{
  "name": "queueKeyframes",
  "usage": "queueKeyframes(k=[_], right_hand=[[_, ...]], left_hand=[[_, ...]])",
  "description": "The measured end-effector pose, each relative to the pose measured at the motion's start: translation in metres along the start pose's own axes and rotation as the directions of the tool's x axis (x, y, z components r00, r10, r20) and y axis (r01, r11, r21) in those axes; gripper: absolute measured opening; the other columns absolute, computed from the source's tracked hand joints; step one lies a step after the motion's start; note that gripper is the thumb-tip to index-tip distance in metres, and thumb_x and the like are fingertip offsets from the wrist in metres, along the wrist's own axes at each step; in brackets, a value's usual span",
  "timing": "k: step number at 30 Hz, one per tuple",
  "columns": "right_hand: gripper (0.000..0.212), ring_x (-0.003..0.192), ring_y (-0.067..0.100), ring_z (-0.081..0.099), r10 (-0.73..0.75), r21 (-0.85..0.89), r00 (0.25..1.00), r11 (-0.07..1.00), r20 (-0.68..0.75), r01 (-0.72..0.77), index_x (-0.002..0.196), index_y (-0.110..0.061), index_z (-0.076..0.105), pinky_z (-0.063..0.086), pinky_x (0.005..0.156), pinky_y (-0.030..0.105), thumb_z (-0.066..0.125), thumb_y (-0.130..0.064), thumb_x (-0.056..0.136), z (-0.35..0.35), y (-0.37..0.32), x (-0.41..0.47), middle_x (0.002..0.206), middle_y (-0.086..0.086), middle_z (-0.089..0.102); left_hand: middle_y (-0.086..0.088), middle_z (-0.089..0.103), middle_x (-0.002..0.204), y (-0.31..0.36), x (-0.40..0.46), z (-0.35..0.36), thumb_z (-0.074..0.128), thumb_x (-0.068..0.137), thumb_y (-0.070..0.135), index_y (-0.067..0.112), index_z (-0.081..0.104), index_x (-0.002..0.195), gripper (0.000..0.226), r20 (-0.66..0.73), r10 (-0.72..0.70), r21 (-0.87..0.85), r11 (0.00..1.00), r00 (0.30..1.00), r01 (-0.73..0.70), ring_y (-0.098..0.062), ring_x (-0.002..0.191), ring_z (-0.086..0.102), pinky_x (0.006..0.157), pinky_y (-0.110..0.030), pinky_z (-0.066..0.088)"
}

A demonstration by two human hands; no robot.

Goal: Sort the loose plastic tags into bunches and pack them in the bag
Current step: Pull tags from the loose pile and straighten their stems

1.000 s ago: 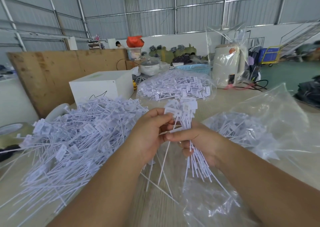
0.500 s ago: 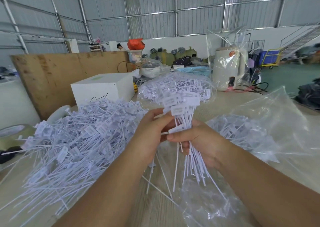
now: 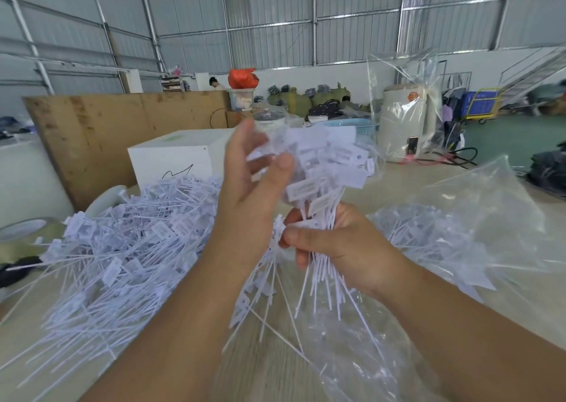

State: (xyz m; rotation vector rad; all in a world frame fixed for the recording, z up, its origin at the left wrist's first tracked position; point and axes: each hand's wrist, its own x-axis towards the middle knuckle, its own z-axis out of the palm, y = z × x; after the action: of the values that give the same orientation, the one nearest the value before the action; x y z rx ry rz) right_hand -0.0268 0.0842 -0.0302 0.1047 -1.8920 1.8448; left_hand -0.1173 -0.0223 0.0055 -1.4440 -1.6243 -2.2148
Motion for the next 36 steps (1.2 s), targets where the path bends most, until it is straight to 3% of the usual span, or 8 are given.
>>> queueKeyframes(k=[4, 10, 15, 17, 22, 27, 33, 36], right_hand=[[0.007, 0.053, 0.017, 0.059, 0.036, -0.008, 0.997, 0.999, 0.062, -0.035, 0.084, -0.002, 0.067, 0.051, 0.054, 0.027, 0.071, 0.001, 0.079, 0.007, 0.006, -0.002, 0.071, 0.011, 0.067], [0.012, 0.056, 0.023, 0.057, 0.046, -0.067, 0.999, 0.997, -0.029, -0.047, 0.073, 0.004, 0.066, 0.048, 0.057, 0.030, 0.069, 0.015, 0.077, 0.008, 0.011, -0.003, 0.064, 0.016, 0.061], [0.012, 0.053, 0.015, 0.058, -0.010, -0.016, 0.998, 1.000, -0.064, 0.009, 0.072, -0.008, 0.071, 0.049, 0.053, 0.025, 0.074, 0.002, 0.077, 0.010, 0.010, 0.000, 0.060, 0.008, 0.063], [0.007, 0.059, 0.018, 0.059, -0.004, 0.017, 1.000, 1.000, 0.020, 0.004, 0.075, -0.007, 0.070, 0.049, 0.057, 0.028, 0.073, -0.001, 0.074, 0.011, 0.013, -0.001, 0.067, 0.010, 0.064], [0.014, 0.067, 0.021, 0.063, 0.143, -0.081, 0.984, 0.988, 0.105, -0.135, 0.074, -0.012, 0.071, 0.050, 0.070, 0.035, 0.074, 0.002, 0.072, -0.004, 0.017, -0.004, 0.069, 0.007, 0.066], [0.008, 0.057, 0.015, 0.055, -0.048, -0.088, 0.983, 0.996, -0.175, 0.033, 0.065, -0.012, 0.070, 0.047, 0.056, 0.026, 0.073, -0.017, 0.069, 0.005, 0.012, 0.002, 0.063, 0.006, 0.061], [0.012, 0.068, 0.018, 0.061, 0.052, -0.065, 0.997, 0.996, -0.055, -0.055, 0.082, -0.004, 0.070, 0.052, 0.066, 0.030, 0.071, 0.008, 0.079, 0.008, 0.024, -0.008, 0.073, 0.008, 0.066], [0.015, 0.061, 0.015, 0.061, 0.021, -0.083, 0.986, 0.996, -0.166, -0.035, 0.077, -0.010, 0.071, 0.051, 0.063, 0.027, 0.070, 0.004, 0.083, 0.008, 0.022, -0.006, 0.066, 0.005, 0.067]], left_hand=[[0.023, 0.045, 0.145, 0.010, 0.001, -0.006, 0.052, 0.069, 0.085, 0.054, 0.043, 0.133, 0.072, 0.062, 0.056, 0.003, 0.998, 0.996, -0.057, 0.001, 0.131, 0.046, 0.098, -0.024, 0.045], [0.017, 0.067, 0.113, 0.003, -0.008, 0.010, 0.053, 0.091, 0.035, 0.036, 0.067, 0.103, 0.018, 0.156, 0.036, 0.098, 0.994, 0.987, -0.051, 0.004, 0.104, 0.061, 0.080, -0.010, 0.046], [-0.003, 0.066, 0.119, -0.001, -0.006, 0.007, 0.043, 0.083, 0.066, 0.041, 0.066, 0.108, 0.042, 0.099, -0.086, -0.109, 0.989, 0.991, 0.097, -0.028, 0.098, 0.067, 0.066, -0.039, 0.054], [-0.003, 0.070, 0.114, -0.004, -0.010, 0.012, 0.042, 0.079, 0.071, 0.043, 0.066, 0.108, 0.046, 0.173, -0.130, -0.073, 0.987, 0.976, 0.144, -0.026, 0.087, 0.069, 0.053, -0.032, 0.050], [0.006, 0.066, 0.123, -0.010, -0.014, 0.010, 0.052, 0.078, 0.074, 0.041, 0.062, 0.122, 0.056, 0.184, -0.084, 0.077, 0.995, 0.979, 0.071, -0.011, 0.109, 0.065, 0.092, -0.036, 0.050], [0.028, 0.054, 0.131, -0.007, -0.003, 0.006, 0.055, 0.055, 0.092, 0.049, 0.049, 0.128, 0.085, 0.050, -0.059, -0.095, 0.993, 0.997, 0.064, -0.003, 0.124, 0.053, 0.107, -0.053, 0.040], [-0.016, 0.052, 0.141, -0.016, -0.018, 0.020, 0.052, 0.062, 0.085, 0.022, 0.049, 0.139, 0.099, 0.146, -0.367, -0.161, 0.908, 0.919, 0.388, -0.042, 0.128, 0.049, 0.090, -0.055, 0.047], [-0.016, 0.065, 0.119, -0.020, -0.013, 0.015, 0.052, 0.066, 0.077, 0.009, 0.051, 0.130, 0.093, 0.147, -0.351, -0.233, 0.896, 0.925, 0.377, -0.034, 0.093, 0.067, 0.058, -0.035, 0.048]])
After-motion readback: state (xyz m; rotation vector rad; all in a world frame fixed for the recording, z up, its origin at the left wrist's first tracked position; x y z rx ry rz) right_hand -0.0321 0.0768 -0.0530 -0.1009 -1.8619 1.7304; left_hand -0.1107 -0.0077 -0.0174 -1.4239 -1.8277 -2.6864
